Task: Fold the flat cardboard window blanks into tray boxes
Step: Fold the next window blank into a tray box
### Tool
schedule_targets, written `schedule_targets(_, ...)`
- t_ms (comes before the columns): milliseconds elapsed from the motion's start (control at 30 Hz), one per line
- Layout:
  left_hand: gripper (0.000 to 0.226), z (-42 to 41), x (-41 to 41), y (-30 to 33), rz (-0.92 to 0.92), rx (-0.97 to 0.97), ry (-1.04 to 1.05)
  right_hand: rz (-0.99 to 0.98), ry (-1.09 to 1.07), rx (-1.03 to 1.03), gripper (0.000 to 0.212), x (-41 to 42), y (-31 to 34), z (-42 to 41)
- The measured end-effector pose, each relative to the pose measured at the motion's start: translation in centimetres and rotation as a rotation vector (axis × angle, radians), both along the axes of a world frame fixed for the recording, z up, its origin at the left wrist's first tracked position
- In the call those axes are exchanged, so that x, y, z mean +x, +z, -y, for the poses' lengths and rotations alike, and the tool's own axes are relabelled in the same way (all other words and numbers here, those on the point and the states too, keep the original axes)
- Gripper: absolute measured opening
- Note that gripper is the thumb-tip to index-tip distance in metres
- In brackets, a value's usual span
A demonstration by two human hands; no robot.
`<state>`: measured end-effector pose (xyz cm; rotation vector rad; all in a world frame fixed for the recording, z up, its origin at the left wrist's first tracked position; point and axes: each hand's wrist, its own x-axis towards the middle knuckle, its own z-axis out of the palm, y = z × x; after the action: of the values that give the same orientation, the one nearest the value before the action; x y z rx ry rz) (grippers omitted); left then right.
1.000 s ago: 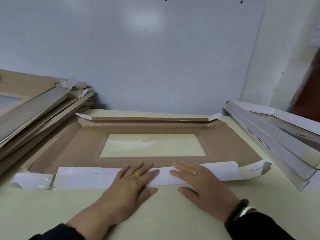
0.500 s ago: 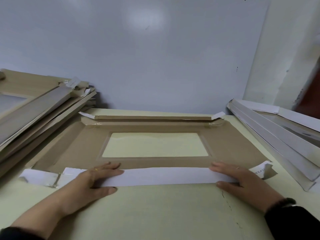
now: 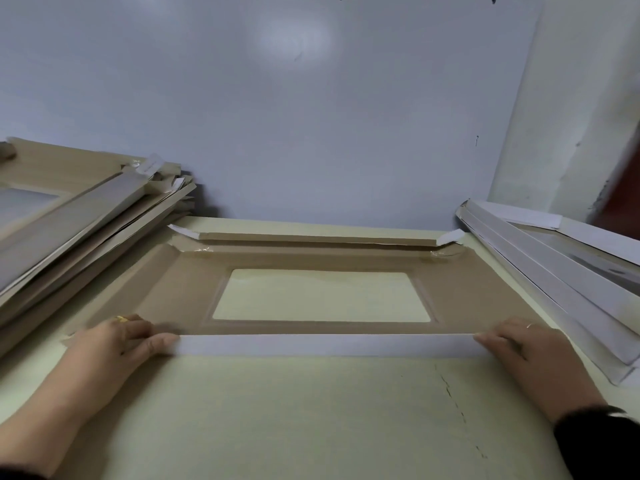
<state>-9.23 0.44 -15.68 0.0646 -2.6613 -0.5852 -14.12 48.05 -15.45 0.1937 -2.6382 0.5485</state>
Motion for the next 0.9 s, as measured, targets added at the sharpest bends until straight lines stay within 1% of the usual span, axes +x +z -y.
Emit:
schedule_targets(67, 0.024, 0.0, -0.1, 0.1, -0.023, -0.011, 0.059, -0.012, -0.065, 0.042, 0.033, 0.1, 0.1, 0.0)
schedule_targets(233, 0.032, -0.4, -1.1, 0.3, 0.03, -0.014, 0.113, -0.012, -0.221, 0.106, 0.042, -0.3, -0.1, 0.3)
schedule_targets(400, 0.027, -0.6, -2.0, 0.2, 0.07, -0.086, 0.166, -0.037, -0.297, 0.185, 0.035, -1.2, -0.8, -0.2)
schedule_targets(433, 0.025, -0.7, -2.0, 0.3, 0.081, -0.092, 0.178, -0.003, -0.311, 0.191, 0.032, -1.4, -0.7, -0.2)
schedule_targets(500, 0.017, -1.1, -2.1, 0.2, 0.084, -0.088, 0.19, 0.127, -0.356, 0.197, 0.027, -1.3, -0.5, 0.2)
schedule_targets(533, 0.011, -1.4, -2.1, 0.2, 0.067, -0.092, 0.189, 0.19, -0.365, 0.213, 0.032, -1.3, -0.5, 0.3)
schedule_targets(567, 0.008, -2.1, -2.1, 0.2, 0.048, -0.097, 0.179, 0.218, -0.338, 0.255, 0.038, -1.4, -0.4, 0.5)
schedule_targets(600, 0.016, -3.0, -2.1, 0.1, 0.046, -0.097, 0.157, 0.224, -0.287, 0.315, 0.04, -1.3, -0.2, 1.1)
schedule_targets(633, 0.031, -4.2, -2.1, 0.0, 0.076, -0.109, 0.104, 0.213, -0.205, 0.38, 0.041, -1.0, 0.0, 2.1)
schedule_targets(667, 0.049, -5.7, -2.2, -0.2, 0.123, -0.143, 0.038, 0.157, -0.094, 0.419, 0.045, -0.8, 0.1, 3.3)
schedule_targets(700, 0.064, -7.5, -2.2, -0.5, 0.167, -0.19, -0.037, 0.092, 0.034, 0.405, 0.049, -0.6, 0.0, 4.8)
schedule_targets(733, 0.07, -9.5, -2.2, -0.7, 0.193, -0.216, -0.105, 0.031, 0.167, 0.361, 0.05, -0.1, 0.1, 6.6)
schedule_targets(767, 0.066, -11.3, -2.3, -1.0, 0.216, -0.223, -0.159, 0.022, 0.292, 0.372, 0.05, 0.4, 0.2, 8.5)
schedule_targets(800, 0.058, -13.0, -2.4, -1.1, 0.239, -0.222, -0.208, 0.073, 0.391, 0.397, 0.049, 0.7, 0.1, 10.2)
schedule_targets(833, 0.054, -14.2, -2.4, -1.2, 0.249, -0.226, -0.252, 0.134, 0.456, 0.381, 0.048, 0.8, -0.5, 11.5)
schedule_targets(900, 0.054, -15.4, -2.5, -1.5, 0.288, -0.266, -0.286, 0.245, 0.491, 0.336, 0.049, 0.9, -1.0, 13.0)
